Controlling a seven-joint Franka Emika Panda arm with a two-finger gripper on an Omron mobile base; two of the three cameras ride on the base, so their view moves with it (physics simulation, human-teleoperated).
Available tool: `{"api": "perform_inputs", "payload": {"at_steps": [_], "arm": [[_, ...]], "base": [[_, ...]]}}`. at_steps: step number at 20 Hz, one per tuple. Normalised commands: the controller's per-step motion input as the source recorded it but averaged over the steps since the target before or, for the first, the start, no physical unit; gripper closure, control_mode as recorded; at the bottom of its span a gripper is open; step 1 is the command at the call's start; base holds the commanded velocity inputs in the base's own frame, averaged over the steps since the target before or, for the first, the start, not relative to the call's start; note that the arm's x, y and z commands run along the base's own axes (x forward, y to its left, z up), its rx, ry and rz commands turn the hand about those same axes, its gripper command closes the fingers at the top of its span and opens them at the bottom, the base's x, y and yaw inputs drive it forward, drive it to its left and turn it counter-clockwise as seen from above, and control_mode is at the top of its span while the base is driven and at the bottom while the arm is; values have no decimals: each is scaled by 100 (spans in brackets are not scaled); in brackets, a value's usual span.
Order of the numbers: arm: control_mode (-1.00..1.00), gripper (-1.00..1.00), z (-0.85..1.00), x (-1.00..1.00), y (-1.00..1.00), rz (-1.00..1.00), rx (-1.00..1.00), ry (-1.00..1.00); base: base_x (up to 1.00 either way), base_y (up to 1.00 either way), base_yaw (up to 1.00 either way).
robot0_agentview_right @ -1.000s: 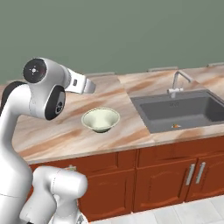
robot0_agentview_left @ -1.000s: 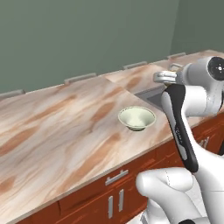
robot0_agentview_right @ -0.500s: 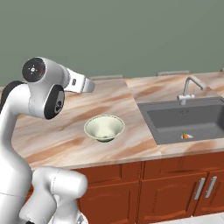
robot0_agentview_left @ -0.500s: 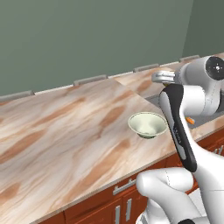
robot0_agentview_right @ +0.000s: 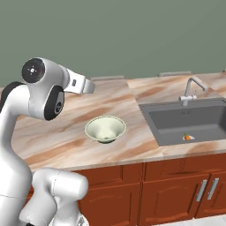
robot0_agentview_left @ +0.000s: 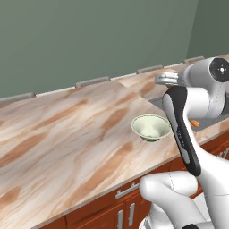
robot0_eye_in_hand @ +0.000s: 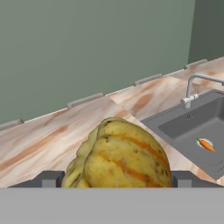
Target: Pick the squashs from the cabinet and place them in one bowl. Pick the carrot from the sink and place it in the other bowl.
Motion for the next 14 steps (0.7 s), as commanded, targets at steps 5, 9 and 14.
{"api": "perform_inputs", "payload": {"at_steps": [5, 9, 14], "arm": [[100, 100, 0, 0, 0, 0, 0, 0], [-100, 100, 0, 0, 0, 0, 0, 0], [-100, 100, 0, 10, 0, -2, 0, 1]], "base": [[0, 0, 0], [0, 0, 0], [0, 0, 0]]}}
